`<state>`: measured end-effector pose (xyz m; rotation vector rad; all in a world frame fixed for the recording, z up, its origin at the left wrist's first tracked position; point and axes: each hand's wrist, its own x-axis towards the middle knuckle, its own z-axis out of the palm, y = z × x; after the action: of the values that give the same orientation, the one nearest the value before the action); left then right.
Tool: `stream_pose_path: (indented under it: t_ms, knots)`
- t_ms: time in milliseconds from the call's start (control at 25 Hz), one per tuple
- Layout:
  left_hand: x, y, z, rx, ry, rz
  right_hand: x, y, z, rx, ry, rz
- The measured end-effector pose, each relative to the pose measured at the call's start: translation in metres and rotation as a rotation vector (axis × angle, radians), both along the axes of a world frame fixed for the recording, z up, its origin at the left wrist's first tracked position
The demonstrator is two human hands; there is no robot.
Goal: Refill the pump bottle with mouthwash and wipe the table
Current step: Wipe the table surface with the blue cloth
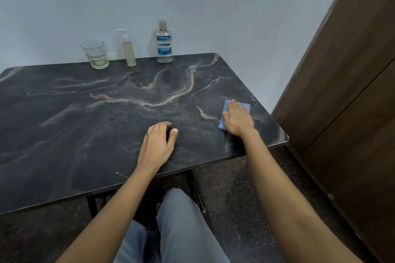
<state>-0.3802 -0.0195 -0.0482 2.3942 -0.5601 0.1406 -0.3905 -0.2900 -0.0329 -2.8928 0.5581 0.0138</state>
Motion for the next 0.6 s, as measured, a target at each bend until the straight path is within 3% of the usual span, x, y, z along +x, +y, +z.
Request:
stream_pose_path:
  t_ms: [160,240,440,600]
  knots:
    - [0.000,0.000,0.000,-0.007,-0.003,0.008,-0.027,0.071,-0.005,-0.022,-0.020,0.543]
    - [-0.001,0.000,-0.001,-0.020,0.002,0.010,-0.052,0.052,0.000,-0.010,-0.027,0.668]
    - [0.000,0.000,-0.002,0.017,-0.018,0.006,-0.023,-0.053,0.004,-0.027,-0.017,0.115]
    - [0.001,-0.001,-0.002,0.014,-0.016,0.019,0.044,-0.020,0.004,0.010,0.009,0.008]
